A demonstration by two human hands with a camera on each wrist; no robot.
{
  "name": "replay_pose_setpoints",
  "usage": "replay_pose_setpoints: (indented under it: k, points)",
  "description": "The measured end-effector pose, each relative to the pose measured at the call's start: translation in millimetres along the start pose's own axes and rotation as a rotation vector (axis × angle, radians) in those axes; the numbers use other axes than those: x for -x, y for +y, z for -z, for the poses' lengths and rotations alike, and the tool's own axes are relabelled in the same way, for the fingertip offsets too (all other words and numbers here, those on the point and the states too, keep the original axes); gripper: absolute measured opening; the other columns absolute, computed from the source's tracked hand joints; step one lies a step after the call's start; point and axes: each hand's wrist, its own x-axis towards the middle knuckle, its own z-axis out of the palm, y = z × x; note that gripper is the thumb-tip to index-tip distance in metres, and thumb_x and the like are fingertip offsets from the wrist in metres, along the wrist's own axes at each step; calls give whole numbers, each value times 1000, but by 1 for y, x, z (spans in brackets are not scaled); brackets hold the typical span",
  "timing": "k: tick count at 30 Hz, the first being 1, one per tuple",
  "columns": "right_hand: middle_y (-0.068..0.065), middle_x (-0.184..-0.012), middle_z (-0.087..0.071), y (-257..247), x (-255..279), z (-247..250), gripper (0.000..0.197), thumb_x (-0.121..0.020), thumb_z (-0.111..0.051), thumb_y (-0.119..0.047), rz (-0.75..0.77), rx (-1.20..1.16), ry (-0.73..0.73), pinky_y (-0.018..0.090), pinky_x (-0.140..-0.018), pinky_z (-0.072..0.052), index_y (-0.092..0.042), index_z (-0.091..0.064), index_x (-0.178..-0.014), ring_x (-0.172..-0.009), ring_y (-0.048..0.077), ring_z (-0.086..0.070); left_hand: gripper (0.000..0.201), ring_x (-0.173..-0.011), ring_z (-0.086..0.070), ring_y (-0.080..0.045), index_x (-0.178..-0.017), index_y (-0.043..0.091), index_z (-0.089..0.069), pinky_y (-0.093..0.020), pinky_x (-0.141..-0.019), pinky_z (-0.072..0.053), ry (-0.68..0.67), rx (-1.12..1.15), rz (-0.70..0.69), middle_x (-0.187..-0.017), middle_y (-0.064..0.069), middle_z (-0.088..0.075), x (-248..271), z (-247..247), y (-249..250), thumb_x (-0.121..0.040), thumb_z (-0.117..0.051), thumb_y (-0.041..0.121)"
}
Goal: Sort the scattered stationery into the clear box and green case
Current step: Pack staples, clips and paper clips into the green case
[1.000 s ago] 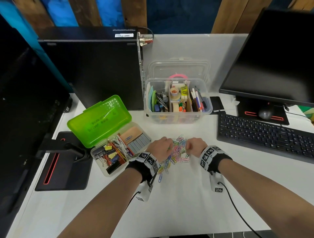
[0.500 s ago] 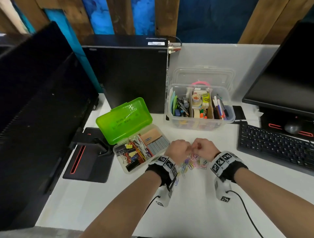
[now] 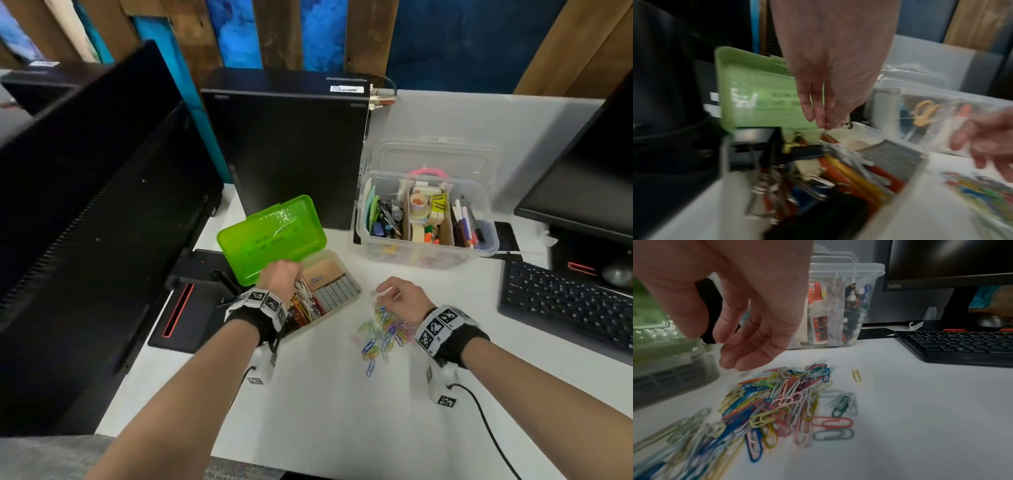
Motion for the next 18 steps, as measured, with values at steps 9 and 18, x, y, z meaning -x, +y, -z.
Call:
replay_pose_setpoints:
  k: [9, 18]
  points:
    - [-5, -73, -53, 6, 3, -1, 11, -88, -64, -13, -32, -42, 32, 24, -70, -48, -17, -63, -97, -70, 16, -55, 28, -95, -57, -20, -101, 20, -65, -30, -80, -51, -59, -48, 9, -103, -1, -62, -12, -2, 1, -87, -51, 0]
    - [16, -87, -60, 64, 25, 47, 10, -89, -53, -5, -378, -125, 213, 32, -58, -47, -14, -56, -92, -61, 26, -54, 15, -87, -61, -25, -84, 16, -58, -29, -68, -44, -333, 45, -379, -84, -3, -59, 6, -28, 109, -90, -56, 29]
